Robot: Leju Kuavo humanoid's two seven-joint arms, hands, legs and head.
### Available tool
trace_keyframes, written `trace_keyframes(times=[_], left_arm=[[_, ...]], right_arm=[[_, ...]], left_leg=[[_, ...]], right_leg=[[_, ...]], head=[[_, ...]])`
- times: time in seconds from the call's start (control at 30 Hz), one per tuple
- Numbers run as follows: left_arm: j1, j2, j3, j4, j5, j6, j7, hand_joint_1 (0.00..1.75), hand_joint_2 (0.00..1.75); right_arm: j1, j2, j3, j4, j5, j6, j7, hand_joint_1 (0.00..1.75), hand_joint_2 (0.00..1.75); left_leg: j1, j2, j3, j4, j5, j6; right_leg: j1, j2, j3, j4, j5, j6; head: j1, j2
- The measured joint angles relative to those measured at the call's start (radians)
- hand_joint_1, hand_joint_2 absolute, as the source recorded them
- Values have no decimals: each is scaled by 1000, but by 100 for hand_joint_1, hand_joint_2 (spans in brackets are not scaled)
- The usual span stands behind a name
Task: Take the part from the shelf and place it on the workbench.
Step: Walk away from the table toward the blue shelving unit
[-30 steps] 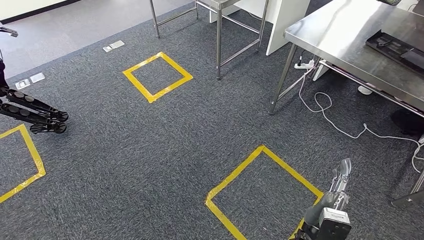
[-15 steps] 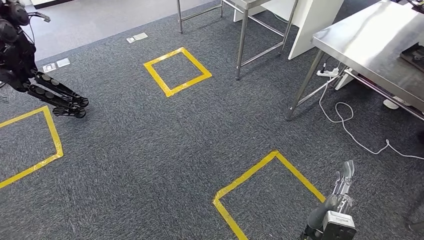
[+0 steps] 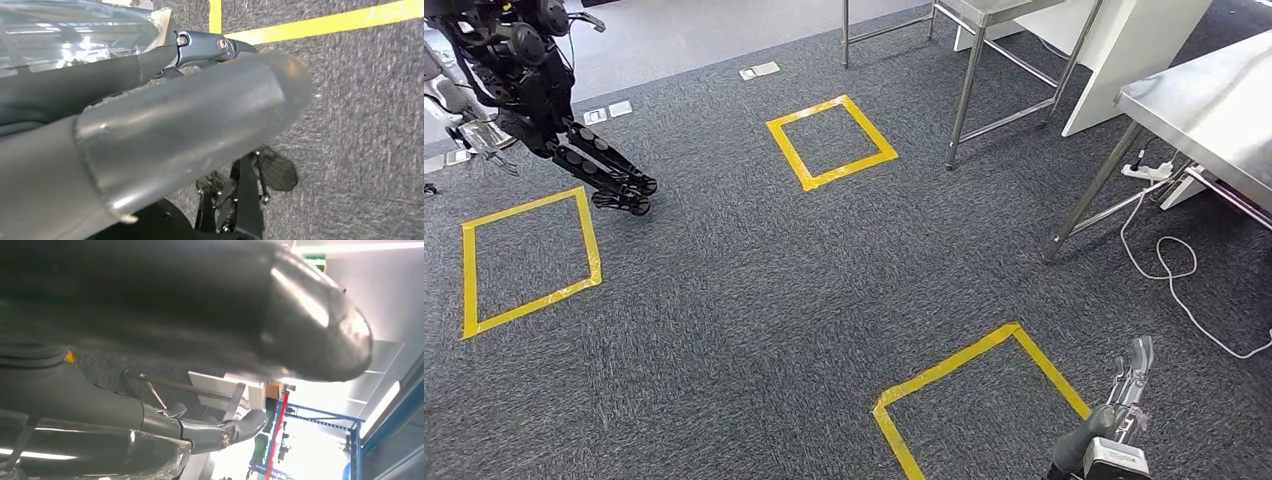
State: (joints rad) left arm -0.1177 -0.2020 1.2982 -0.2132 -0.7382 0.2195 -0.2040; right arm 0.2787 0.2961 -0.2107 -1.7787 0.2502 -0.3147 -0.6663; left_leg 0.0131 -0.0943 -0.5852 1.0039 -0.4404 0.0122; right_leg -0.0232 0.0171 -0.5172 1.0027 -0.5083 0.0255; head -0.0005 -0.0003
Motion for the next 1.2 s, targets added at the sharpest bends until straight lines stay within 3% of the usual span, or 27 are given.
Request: trace_keyframes(times=[0.07,0.17,0.23,0.27,0.37,0.43,0.53,0.6,0.7,0.77,0.8,0.87,0.93,0.97,1.03,1.07,1.13,1.2], left_arm=[[1,0,0,0,0,1,0,0,0],[1,0,0,0,-1,3,3,0,0],[1,0,0,0,-3,7,10,0,0],[1,0,0,0,-5,9,14,0,0],[0,2,0,0,-7,16,28,0,0],[-3,2,0,0,-8,19,33,0,0],[-3,2,0,0,-8,21,36,0,0],[-3,2,0,0,-8,21,37,0,0],[-4,2,0,0,-8,21,37,0,0],[-3,2,0,0,-8,21,37,0,0],[-2,2,0,0,-8,21,35,0,0],[-2,2,0,0,-5,20,30,0,0],[-5,2,0,0,5,21,20,0,0],[-5,2,1,0,13,22,16,0,0],[-1,2,5,0,24,27,10,0,0],[1,2,7,0,27,30,10,0,0],[5,2,10,0,26,37,14,0,0],[5,2,10,0,18,39,22,0,0]], right_arm=[[-3,0,0,0,0,0,0,0,0],[-4,-1,-1,7,0,-1,-2,0,0],[-5,-4,0,19,5,-7,-2,0,0],[-7,-6,1,26,15,-15,-2,0,0],[-29,-8,8,61,92,-74,20,0,0],[-57,-12,11,116,131,-113,48,0,0],[-90,-20,11,192,135,-135,58,0,0],[-106,-25,11,225,133,-139,55,0,0],[-123,-36,11,275,135,-140,67,0,0],[-142,-45,6,336,144,-136,123,0,0],[-168,-52,-2,397,147,-133,161,0,0],[-254,-77,-31,603,144,-126,238,0,0],[-336,-108,-67,857,154,-128,338,0,0],[-361,-120,-79,964,169,-132,406,0,0],[-381,-135,-90,1138,205,-134,561,0,0],[-383,-138,-90,1199,228,-135,628,0,0],[-379,-142,-81,1301,293,-134,760,0,0],[-363,-147,-59,1384,364,-124,905,0,0]], left_leg=[[3,22,-15,31,-21,-6],[3,74,-90,198,-113,-13],[3,85,-119,267,-132,-12],[3,90,-109,251,-116,-8],[-5,138,-15,77,-45,9],[-15,156,12,18,-33,15],[-20,133,9,11,-28,22],[-15,118,14,-1,-17,31],[-11,88,13,-9,-8,41],[-11,65,11,-9,-7,41],[-11,55,11,-9,-6,41],[-10,36,13,-8,-5,38],[-13,16,13,-3,-6,31],[-14,7,11,-2,-6,26],[-10,-8,7,-2,-6,15],[-7,-3,2,2,-9,10],[-5,32,-23,53,-43,0],[-4,73,-79,174,-109,-8]], right_leg=[[-2,-13,0,-2,5,-12],[4,-38,-2,-2,7,-22],[11,-59,-2,-2,5,-25],[13,-68,-1,-2,4,-27],[20,-90,3,-2,1,-27],[25,-103,3,-2,-1,-24],[26,-121,5,-4,-3,-16],[25,-96,-6,20,-18,-11],[19,-33,-87,187,-93,-16],[17,-25,-135,277,-116,-10],[16,-23,-135,271,-104,-2],[10,-9,-82,149,-43,17],[8,12,-29,26,4,19],[10,16,-19,0,12,13],[14,2,-12,-8,15,-4],[12,-5,-9,-10,17,-11],[7,-21,-5,-14,21,-24],[11,-40,-3,-15,17,-34]], head=[[-2,0],[-9,0],[-9,0],[-9,0],[-9,0],[-9,0],[-9,0],[-8,0],[-4,0],[-4,0],[-4,0],[-4,0],[-4,0],[-4,0],[-4,0],[-4,0],[-7,0],[-10,0]])
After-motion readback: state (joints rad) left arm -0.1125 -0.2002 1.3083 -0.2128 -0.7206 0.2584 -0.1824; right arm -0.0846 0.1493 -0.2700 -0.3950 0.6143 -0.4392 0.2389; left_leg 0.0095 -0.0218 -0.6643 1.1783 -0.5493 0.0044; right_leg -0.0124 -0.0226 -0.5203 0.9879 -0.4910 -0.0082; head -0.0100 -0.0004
